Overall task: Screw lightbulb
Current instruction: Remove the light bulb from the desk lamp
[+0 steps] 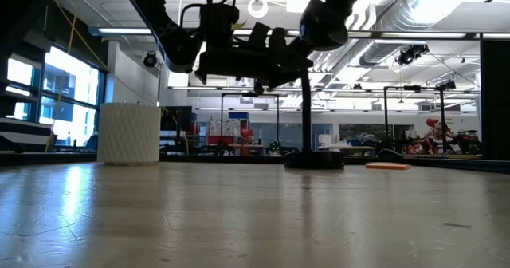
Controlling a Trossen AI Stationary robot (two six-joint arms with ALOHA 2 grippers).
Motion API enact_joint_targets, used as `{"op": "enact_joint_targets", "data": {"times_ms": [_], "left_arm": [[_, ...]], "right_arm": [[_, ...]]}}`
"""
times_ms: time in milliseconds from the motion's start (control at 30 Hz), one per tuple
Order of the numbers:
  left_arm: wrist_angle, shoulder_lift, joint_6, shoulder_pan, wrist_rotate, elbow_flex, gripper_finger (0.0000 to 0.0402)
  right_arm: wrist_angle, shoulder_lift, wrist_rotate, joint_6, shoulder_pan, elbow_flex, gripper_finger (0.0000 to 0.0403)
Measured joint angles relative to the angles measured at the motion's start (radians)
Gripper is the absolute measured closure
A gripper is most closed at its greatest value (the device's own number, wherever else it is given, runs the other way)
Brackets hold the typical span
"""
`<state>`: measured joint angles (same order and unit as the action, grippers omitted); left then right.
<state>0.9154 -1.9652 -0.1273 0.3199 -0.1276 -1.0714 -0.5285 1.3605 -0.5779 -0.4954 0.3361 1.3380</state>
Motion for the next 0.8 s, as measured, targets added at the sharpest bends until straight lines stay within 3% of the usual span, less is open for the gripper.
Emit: {"op": "enact_joint_targets", "data": {"times_ms": [267, 400, 500, 600, 800], "left_arm": [[0.000, 0.000, 0.000, 0.000, 0.000, 0.000, 0.0173], [0.000, 0.000, 0.000, 0.000, 0.000, 0.000, 0.0173], [0.000, 0.000, 0.000, 0.000, 0.000, 0.000, 0.0173], [0.000, 0.000, 0.000, 0.000, 0.000, 0.000, 0.0173], [-0.005, 0.000, 0.000, 0.000, -0.006, 0.000, 0.0173]], "right_arm": [[-0.073, 0.000, -0.279, -0.793, -0.095, 0.000, 0.0096], [-0.076, 0.000, -0.430, -0.930, -0.148, 0.000, 0.0096], [-0.076, 0.000, -0.476, -0.832, -0.192, 0.000, 0.0096], [-0.085, 0.000, -0.505, -0.633, -0.231, 0.000, 0.0096], [-0.092, -0.002, -0.492, -0.010, -0.261, 0.000, 0.0096]]}}
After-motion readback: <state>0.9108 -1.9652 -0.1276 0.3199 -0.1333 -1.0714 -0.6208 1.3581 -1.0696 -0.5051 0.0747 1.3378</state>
